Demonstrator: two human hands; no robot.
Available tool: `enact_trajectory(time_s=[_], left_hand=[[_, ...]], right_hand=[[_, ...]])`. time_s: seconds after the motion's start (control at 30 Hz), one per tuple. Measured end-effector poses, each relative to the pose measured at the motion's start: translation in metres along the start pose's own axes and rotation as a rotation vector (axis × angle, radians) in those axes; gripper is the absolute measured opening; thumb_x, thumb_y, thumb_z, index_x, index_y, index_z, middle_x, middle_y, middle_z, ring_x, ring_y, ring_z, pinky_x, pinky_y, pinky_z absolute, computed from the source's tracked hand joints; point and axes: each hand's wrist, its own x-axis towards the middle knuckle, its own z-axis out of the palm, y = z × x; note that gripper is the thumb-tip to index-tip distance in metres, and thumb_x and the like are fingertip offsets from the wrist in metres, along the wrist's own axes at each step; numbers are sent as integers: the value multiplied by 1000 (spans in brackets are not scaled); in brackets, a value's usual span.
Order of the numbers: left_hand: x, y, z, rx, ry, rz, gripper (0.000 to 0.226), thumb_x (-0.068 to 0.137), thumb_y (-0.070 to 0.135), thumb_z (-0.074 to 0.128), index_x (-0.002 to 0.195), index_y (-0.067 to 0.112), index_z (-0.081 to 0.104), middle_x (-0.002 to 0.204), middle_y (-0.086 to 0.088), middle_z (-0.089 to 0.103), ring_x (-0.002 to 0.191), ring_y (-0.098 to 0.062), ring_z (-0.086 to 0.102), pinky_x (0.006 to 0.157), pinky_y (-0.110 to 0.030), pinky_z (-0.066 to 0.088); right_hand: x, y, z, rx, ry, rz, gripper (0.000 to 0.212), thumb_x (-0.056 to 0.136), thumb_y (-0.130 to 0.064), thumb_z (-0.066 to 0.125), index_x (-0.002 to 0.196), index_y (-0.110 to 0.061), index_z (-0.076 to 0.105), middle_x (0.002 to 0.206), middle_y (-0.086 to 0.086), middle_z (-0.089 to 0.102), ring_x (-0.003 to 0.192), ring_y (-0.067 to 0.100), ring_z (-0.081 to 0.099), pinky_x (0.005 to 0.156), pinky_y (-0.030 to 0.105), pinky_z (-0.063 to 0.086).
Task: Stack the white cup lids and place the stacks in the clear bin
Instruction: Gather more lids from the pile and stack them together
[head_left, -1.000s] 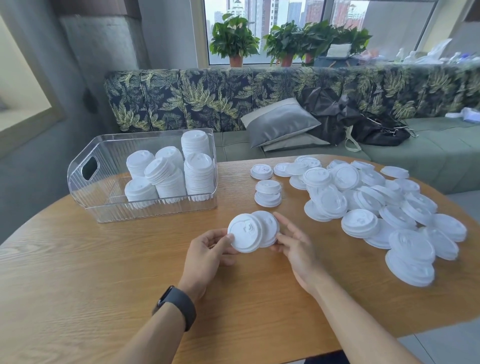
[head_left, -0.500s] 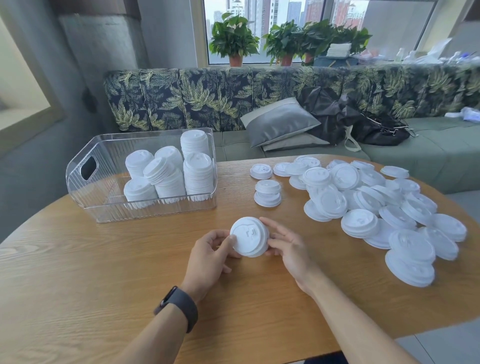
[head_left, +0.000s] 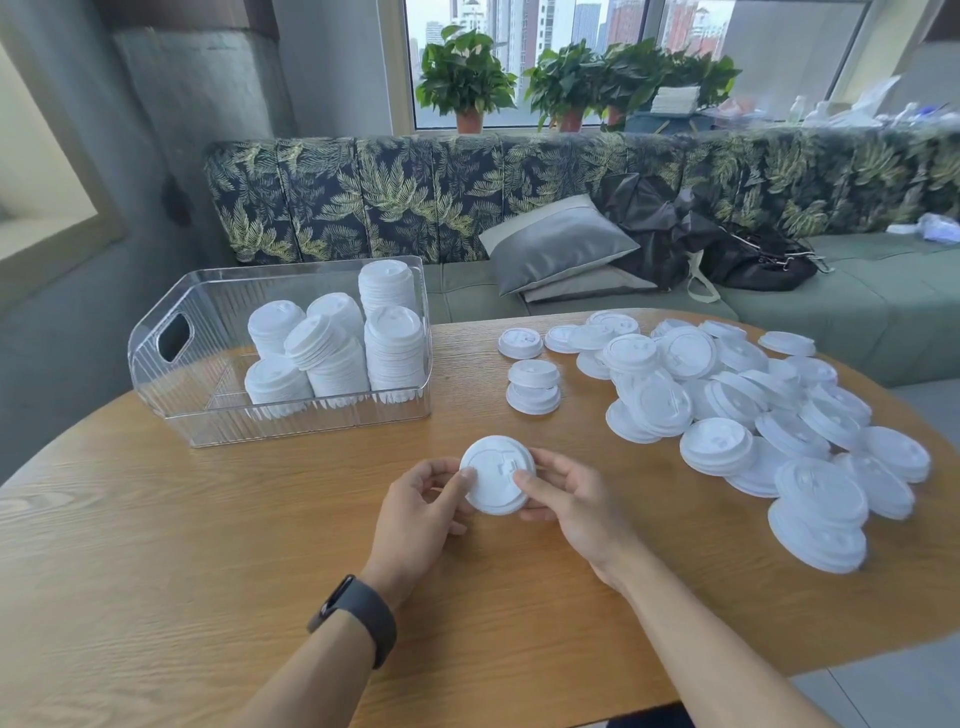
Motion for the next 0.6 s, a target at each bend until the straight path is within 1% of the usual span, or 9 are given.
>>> enact_trajectory(time_s=[0.1, 0.3, 0.47, 0.53, 0.6], left_hand=[[0, 0, 0, -21, -4, 0, 15, 98, 25, 71, 110, 15, 72, 94, -5, 76, 75, -12, 71, 63, -30, 59], [0, -1, -1, -32, -21, 17, 18, 98, 24, 71, 112, 13, 71, 97, -5, 75, 76, -14, 71, 63, -28, 58], [1, 1, -1, -57, -35, -10, 21, 95, 28, 74, 111, 15, 73, 95, 0, 79, 78, -10, 73, 66, -28, 59], [4, 2, 0, -60, -40, -21, 22, 94, 29, 76, 111, 15, 74, 93, 1, 79, 78, -9, 72, 67, -29, 59], [8, 3, 3, -70, -21, -26, 22, 94, 29, 76, 110, 14, 74, 91, 0, 78, 76, -8, 71, 66, -30, 60]], right_hand=[[0, 0, 1, -9, -8, 4, 36, 97, -24, 70, 132, -18, 65, 108, -1, 80, 101, 17, 76, 82, 32, 62], [1, 1, 0, -4, -16, 9, 36, 98, -24, 70, 133, -18, 64, 109, -2, 80, 102, 15, 75, 82, 30, 61], [2, 1, -1, 3, 6, 12, 37, 97, -27, 71, 133, -21, 65, 109, -4, 79, 102, 17, 75, 80, 32, 61], [3, 0, 1, 31, 54, 9, 35, 96, -27, 72, 130, -22, 67, 107, -5, 80, 98, 14, 75, 77, 34, 62], [6, 2, 4, 88, 186, -6, 30, 94, -25, 74, 124, -22, 70, 103, -5, 80, 95, 13, 75, 71, 35, 62]])
